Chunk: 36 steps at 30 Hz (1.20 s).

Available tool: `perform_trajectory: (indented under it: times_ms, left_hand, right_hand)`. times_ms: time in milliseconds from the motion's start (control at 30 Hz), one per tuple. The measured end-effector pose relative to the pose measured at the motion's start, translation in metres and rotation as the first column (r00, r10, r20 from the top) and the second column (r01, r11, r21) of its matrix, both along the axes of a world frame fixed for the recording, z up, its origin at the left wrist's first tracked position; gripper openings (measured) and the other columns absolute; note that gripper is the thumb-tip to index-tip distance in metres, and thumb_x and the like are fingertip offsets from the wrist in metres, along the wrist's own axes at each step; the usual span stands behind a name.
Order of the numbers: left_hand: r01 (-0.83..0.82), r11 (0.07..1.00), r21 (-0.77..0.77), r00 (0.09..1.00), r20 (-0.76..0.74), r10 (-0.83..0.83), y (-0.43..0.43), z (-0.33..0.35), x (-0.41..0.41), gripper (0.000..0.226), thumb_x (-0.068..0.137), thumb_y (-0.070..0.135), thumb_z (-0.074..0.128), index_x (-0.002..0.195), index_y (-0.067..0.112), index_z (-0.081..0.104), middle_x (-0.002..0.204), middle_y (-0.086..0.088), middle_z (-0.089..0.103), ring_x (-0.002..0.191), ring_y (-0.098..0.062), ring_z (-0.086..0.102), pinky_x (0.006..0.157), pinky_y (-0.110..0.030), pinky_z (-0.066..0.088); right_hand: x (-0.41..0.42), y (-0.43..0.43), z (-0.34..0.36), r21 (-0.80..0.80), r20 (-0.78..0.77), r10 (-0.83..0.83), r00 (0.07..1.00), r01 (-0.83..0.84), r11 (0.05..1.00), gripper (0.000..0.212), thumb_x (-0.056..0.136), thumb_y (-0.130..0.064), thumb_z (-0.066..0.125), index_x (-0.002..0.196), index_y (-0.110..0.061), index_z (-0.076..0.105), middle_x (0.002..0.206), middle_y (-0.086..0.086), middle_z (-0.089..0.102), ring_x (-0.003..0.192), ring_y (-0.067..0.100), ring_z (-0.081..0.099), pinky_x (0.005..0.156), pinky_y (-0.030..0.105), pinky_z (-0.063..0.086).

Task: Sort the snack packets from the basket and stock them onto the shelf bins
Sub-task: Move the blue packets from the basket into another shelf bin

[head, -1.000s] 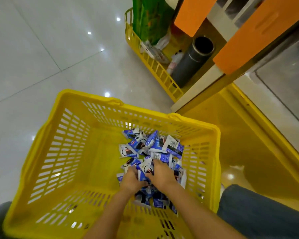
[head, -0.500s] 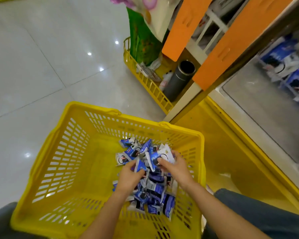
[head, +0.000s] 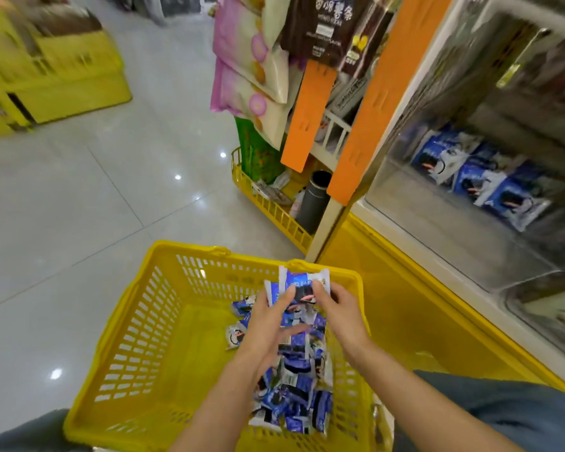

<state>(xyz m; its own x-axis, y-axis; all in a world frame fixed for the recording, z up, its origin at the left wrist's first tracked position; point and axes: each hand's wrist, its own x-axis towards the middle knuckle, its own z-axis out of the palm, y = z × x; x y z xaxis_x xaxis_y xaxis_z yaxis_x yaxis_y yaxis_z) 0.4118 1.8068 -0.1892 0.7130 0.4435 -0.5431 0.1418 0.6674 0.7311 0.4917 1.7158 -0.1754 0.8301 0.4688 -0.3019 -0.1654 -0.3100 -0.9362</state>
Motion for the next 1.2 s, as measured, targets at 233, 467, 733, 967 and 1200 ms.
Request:
perform_trajectory:
  times_ms: [233,467,733,967,1200]
  left_hand:
    - [0.146,0.912,0.383,0.987,0.008,-0.161,0.02,0.068,0.017,0.018,0.087,0.022,0.063,0.101,0.027,0.054,0.103,0.002,0.066,0.084,-0.009,0.068,0.059,-0.03,0.058]
    - [0.224,0.795,0.564,0.965,-0.012,-0.263,0.021,0.117,0.038,0.039,0.083,0.012,0.067,0.113,0.014,0.042,0.104,-0.005,0.059,0.082,-0.015,0.067,0.061,-0.029,0.059]
    - [0.228,0.793,0.565,0.957,0.02,-0.29,0.024,0.122,0.054,0.033,0.078,0.007,0.073,0.098,0.021,0.051,0.091,0.002,0.062,0.071,-0.011,0.066,0.053,-0.023,0.056]
    - [0.213,0.776,0.594,0.966,-0.012,-0.256,0.033,0.122,0.071,0.033,0.076,0.019,0.075,0.093,0.02,0.048,0.096,-0.003,0.063,0.083,-0.018,0.067,0.07,-0.038,0.059]
    - [0.205,0.786,0.583,0.963,0.021,-0.267,0.042,0.115,0.086,0.023,0.079,0.023,0.071,0.091,0.024,0.051,0.094,0.001,0.067,0.077,-0.006,0.065,0.06,-0.019,0.051]
  right_hand:
    - [0.027,-0.023,0.074,-0.082,0.02,0.207,0.978,-0.205,0.975,0.017,0.084,-0.03,0.065,0.099,-0.021,0.062,0.084,-0.01,0.067,0.063,-0.011,0.06,0.053,0.004,0.043]
    - [0.055,-0.053,0.136,-0.182,0.159,0.196,0.968,-0.167,0.969,0.026,0.082,-0.026,0.069,0.105,-0.016,0.064,0.082,-0.005,0.069,0.065,-0.003,0.061,0.059,0.012,0.048]
    - [0.138,-0.072,0.175,-0.235,0.583,-0.17,0.794,0.365,0.901,0.042,0.088,-0.033,0.06,0.122,-0.009,0.055,0.113,0.009,0.061,0.096,0.018,0.058,0.076,0.03,0.047]
    - [0.219,-0.044,0.169,-0.351,0.61,-0.175,0.773,0.462,0.815,0.047,0.084,-0.028,0.068,0.123,-0.006,0.055,0.128,0.015,0.055,0.115,0.028,0.053,0.098,0.037,0.044]
    - [0.242,-0.024,0.136,-0.634,0.529,0.144,0.836,0.277,0.722,0.047,0.087,-0.021,0.066,0.127,-0.001,0.051,0.13,0.021,0.052,0.12,0.032,0.05,0.097,0.038,0.042]
